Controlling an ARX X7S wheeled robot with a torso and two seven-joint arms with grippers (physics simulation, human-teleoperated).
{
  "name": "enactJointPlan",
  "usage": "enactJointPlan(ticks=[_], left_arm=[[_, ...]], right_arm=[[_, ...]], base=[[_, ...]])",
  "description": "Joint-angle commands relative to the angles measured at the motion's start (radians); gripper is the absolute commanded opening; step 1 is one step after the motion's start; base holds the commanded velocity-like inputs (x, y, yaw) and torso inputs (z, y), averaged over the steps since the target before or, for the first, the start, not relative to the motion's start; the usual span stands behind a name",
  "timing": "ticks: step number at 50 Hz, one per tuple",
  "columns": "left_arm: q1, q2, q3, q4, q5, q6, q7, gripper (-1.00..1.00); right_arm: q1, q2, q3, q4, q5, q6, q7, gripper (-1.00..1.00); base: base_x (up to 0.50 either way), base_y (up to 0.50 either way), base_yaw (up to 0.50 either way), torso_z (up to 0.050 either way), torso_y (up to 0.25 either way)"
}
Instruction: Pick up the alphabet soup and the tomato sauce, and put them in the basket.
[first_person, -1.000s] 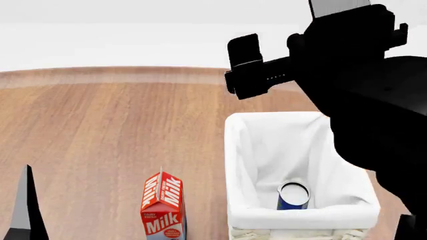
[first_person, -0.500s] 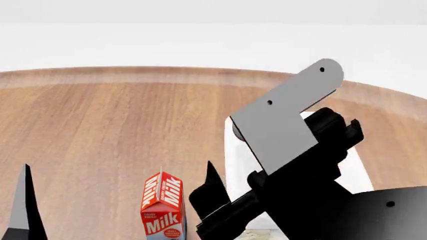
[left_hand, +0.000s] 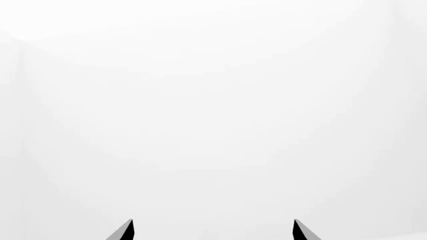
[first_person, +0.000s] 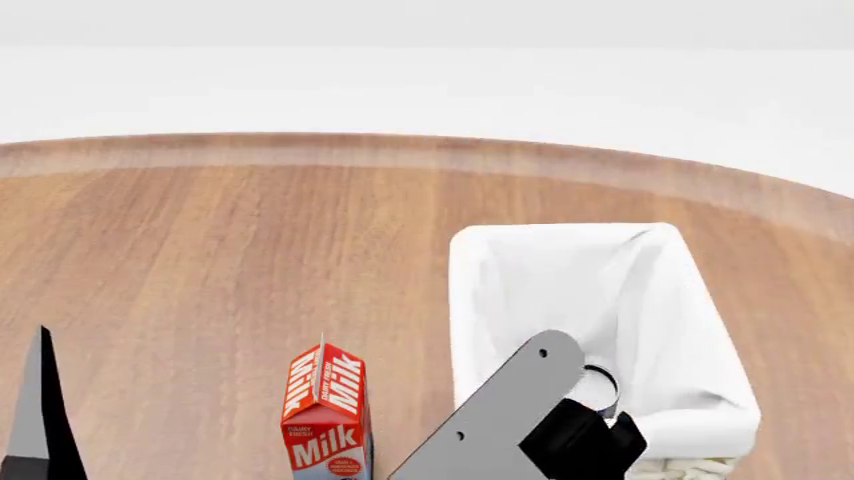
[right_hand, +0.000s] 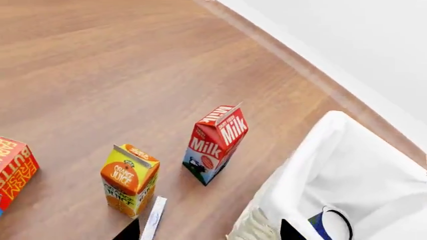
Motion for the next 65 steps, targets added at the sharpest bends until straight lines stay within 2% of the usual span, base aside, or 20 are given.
enactJointPlan(ticks=[1, 3, 4, 8, 10, 12, 14, 16, 17, 18, 23, 29, 34, 42, 43, 45, 60, 62, 64, 65], left_arm=[[0.006, -0.008, -0.006, 0.011, -0.002, -0.003, -0.007, 1.0], [0.006, -0.009, -0.006, 0.012, -0.003, -0.004, -0.008, 1.0], [0.006, -0.009, -0.007, 0.013, -0.003, -0.004, -0.009, 1.0], [0.002, -0.012, -0.005, 0.02, -0.004, -0.014, -0.01, 1.0], [-0.001, -0.013, -0.004, 0.024, -0.004, -0.02, -0.011, 1.0], [-0.001, -0.014, -0.006, 0.025, -0.007, -0.02, -0.012, 1.0], [0.0, -0.014, -0.005, 0.025, -0.006, -0.019, -0.013, 1.0], [-0.002, -0.015, -0.003, 0.027, -0.005, -0.022, -0.014, 1.0], [-0.002, -0.015, -0.002, 0.027, -0.005, -0.023, -0.014, 1.0], [-0.001, -0.016, -0.003, 0.029, -0.006, -0.023, -0.015, 1.0], [0.004, -0.016, 0.001, 0.018, -0.003, -0.011, -0.016, 1.0], [-0.001, -0.02, -0.006, 0.031, -0.011, -0.02, -0.02, 1.0], [-0.002, -0.019, 0.0, 0.02, -0.009, -0.014, -0.02, 1.0], [-0.001, -0.021, 0.004, 0.012, -0.007, -0.006, -0.021, 1.0], [0.0, -0.022, 0.003, 0.014, -0.008, -0.006, -0.022, 1.0], [0.0, -0.022, 0.002, 0.016, -0.009, -0.007, -0.023, 1.0], [0.01, -0.029, -0.001, 0.019, -0.013, 0.003, -0.029, 1.0], [0.009, -0.03, -0.003, 0.022, -0.016, 0.002, -0.03, 1.0], [0.004, -0.03, 0.002, 0.027, -0.013, -0.006, -0.031, 1.0], [0.004, -0.031, 0.001, 0.026, -0.014, -0.005, -0.031, 1.0]], right_arm=[[-0.1, 0.007, -0.02, -0.055, -0.032, -0.009, -0.055, 1.0], [-0.125, 0.006, -0.027, -0.058, -0.055, -0.007, -0.072, 1.0], [-0.177, 0.002, -0.023, -0.08, -0.144, -0.014, -0.137, 1.0], [-0.153, 0.015, -0.034, -0.068, -0.07, -0.026, -0.094, 1.0], [-0.228, 0.014, -0.03, -0.099, -0.182, -0.041, -0.176, 1.0], [-0.249, 0.017, -0.034, -0.111, -0.173, -0.049, -0.174, 1.0], [-0.207, 0.032, -0.058, -0.095, -0.035, -0.067, -0.083, 1.0], [-0.302, 0.026, -0.058, -0.136, -0.169, -0.073, -0.17, 1.0], [-0.271, 0.037, -0.069, -0.12, -0.087, -0.08, -0.116, 1.0], [-0.335, 0.029, -0.075, -0.136, -0.153, -0.087, -0.155, 1.0], [-0.395, 0.032, -0.086, -0.156, -0.203, -0.102, -0.184, 1.0], [-0.421, 0.034, -0.107, -0.166, -0.125, -0.119, -0.102, 1.0], [-0.481, 0.031, -0.13, -0.186, -0.175, -0.116, -0.098, 1.0], [-0.516, 0.029, -0.153, -0.158, -0.251, -0.113, -0.106, 1.0], [-0.49, 0.033, -0.153, -0.151, -0.193, -0.11, -0.065, 1.0], [-0.51, 0.029, -0.161, -0.156, -0.25, -0.115, -0.098, 1.0], [-0.53, 0.015, -0.209, -0.165, -0.315, -0.113, -0.108, 1.0], [-0.472, 0.006, -0.213, -0.149, -0.197, -0.102, -0.021, 1.0], [-0.478, -0.006, -0.227, -0.141, -0.247, -0.098, -0.047, 1.0], [-0.512, -0.006, -0.255, -0.14, -0.358, -0.12, -0.115, 1.0]], base=[[0.0, 0.0, 0.0, 0.0, 0.0], [0.0, 0.0, 0.0, 0.0, 0.0], [0.0, 0.0, 0.0, 0.0, 0.0], [0.0, 0.0, 0.0, 0.0, 0.0], [0.0, 0.0, 0.0, 0.0, 0.0], [0.0, 0.0, 0.0, 0.0, 0.0], [0.0, 0.0, 0.0, 0.0, 0.0], [0.0, 0.0, 0.0, 0.0, 0.0], [0.0, 0.0, 0.0, 0.0, 0.0], [0.0, 0.0, 0.0, 0.0, 0.0], [0.0, 0.0, 0.0, 0.0, 0.0], [0.0, 0.0, 0.0, 0.0, 0.0], [0.0, 0.0, 0.0, 0.0, 0.0], [0.0, 0.0, 0.0, 0.0, 0.0], [0.0, 0.0, 0.0, 0.0, 0.0], [0.0, 0.0, 0.0, 0.0, 0.0], [0.0, 0.0, 0.0, 0.0, 0.0], [0.0, 0.0, 0.0, 0.0, 0.0], [0.0, 0.0, 0.0, 0.0, 0.0], [0.0, 0.0, 0.0, 0.0, 0.0]])
